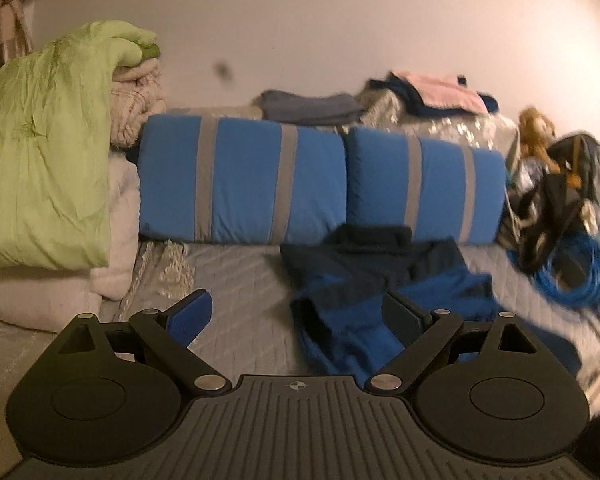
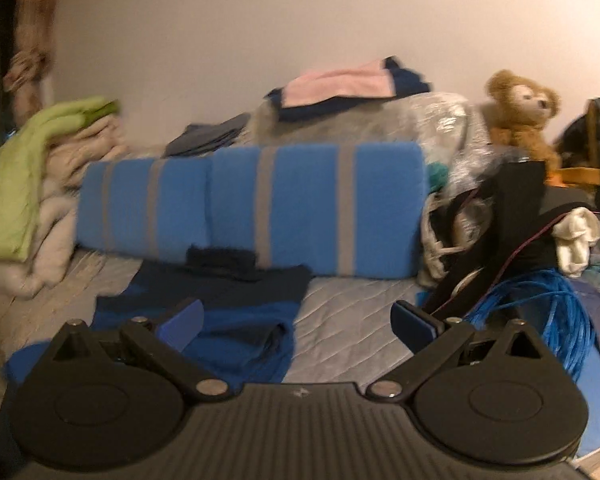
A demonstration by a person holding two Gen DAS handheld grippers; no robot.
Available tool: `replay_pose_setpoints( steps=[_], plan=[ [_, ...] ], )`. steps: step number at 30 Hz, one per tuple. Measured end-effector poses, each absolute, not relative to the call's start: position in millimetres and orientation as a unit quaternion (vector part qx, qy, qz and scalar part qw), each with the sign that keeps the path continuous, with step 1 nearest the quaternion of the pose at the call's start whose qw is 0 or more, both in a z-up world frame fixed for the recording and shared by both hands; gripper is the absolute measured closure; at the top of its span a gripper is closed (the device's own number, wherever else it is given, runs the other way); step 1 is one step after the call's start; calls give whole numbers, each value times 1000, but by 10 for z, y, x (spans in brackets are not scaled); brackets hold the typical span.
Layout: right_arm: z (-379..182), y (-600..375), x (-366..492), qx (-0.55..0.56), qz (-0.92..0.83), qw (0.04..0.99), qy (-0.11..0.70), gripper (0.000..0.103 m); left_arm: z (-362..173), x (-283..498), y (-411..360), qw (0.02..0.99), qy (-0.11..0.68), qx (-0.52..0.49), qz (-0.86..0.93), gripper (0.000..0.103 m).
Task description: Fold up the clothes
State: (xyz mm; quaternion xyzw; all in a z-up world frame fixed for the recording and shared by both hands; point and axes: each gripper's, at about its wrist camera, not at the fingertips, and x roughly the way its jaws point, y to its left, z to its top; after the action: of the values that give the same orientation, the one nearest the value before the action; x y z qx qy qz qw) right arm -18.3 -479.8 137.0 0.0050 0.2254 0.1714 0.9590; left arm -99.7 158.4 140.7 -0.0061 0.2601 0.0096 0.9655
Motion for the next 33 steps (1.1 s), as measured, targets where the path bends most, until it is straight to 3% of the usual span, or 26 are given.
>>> replay_pose_setpoints(
  steps=[6,14,22,25,33],
  plan=[
    [1297,-4628,-451,-74,181,951,240,0,1553,-1357,1536,967,252,20,14,9],
    [1832,-4816,-821,-77,198,960,185,0,1888,-1674,1573,979,202,10,27,9],
    [1139,-4524,-695,-84,196,950,227,0,569,-1194,1384,955,297,-4,8,10],
    [791,-4356,-664,-90,211,941,250,0,47,-1070,1199,944,329,40,6,10],
    [249,-4108,-644,-100,226,924,292,0,-412,-1007,904,950,300,83,-13,10]
  ],
)
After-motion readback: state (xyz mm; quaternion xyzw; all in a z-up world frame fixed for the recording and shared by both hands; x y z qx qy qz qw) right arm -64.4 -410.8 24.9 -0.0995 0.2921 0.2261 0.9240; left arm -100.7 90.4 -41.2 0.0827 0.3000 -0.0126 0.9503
